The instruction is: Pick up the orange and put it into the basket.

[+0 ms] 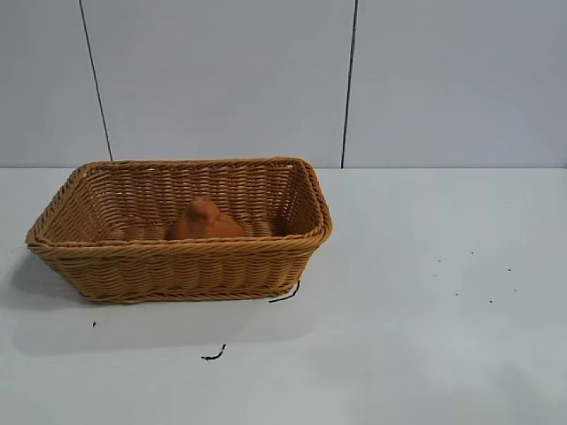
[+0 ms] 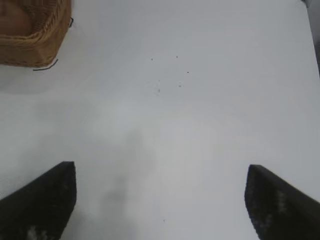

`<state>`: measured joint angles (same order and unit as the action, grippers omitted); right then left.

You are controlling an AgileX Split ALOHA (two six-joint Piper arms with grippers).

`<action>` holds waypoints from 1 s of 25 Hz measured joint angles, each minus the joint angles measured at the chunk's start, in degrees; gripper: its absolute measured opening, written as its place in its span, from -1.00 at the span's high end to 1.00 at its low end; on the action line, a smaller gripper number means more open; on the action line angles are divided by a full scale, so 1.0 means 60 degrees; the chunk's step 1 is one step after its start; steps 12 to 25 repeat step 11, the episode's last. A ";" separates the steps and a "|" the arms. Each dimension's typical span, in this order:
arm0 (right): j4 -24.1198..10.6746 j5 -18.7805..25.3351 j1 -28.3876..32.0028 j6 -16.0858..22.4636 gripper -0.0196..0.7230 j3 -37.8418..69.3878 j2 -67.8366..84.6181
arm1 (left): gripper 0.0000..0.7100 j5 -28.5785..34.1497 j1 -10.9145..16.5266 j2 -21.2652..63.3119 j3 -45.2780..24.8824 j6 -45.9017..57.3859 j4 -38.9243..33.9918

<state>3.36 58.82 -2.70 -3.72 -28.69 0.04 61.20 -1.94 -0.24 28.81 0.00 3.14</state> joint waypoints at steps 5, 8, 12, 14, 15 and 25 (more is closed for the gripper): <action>0.0000 0.0009 -0.0071 0.0000 -0.82 0.0000 0.0021 | -0.80 0.0000 0.0000 0.0000 0.0000 0.0000 0.0000; -0.0003 0.0009 -0.0103 0.0000 -0.82 0.0000 0.0029 | -0.80 0.0009 0.0000 0.0000 0.0000 0.0000 0.0000; -0.0011 0.0009 -0.0103 -0.0003 -0.82 0.0000 0.0029 | -0.80 0.0009 0.0000 0.0000 0.0000 0.0000 0.0000; -0.0011 0.0009 -0.0103 -0.0003 -0.82 0.0000 0.0029 | -0.80 0.0009 0.0000 0.0000 0.0000 0.0000 0.0000; -0.0011 0.0009 -0.0103 -0.0003 -0.82 0.0000 0.0029 | -0.80 0.0009 0.0000 0.0000 0.0000 0.0000 0.0000; -0.0011 0.0009 -0.0103 -0.0003 -0.82 0.0000 0.0029 | -0.80 0.0009 0.0000 0.0000 0.0000 0.0000 0.0000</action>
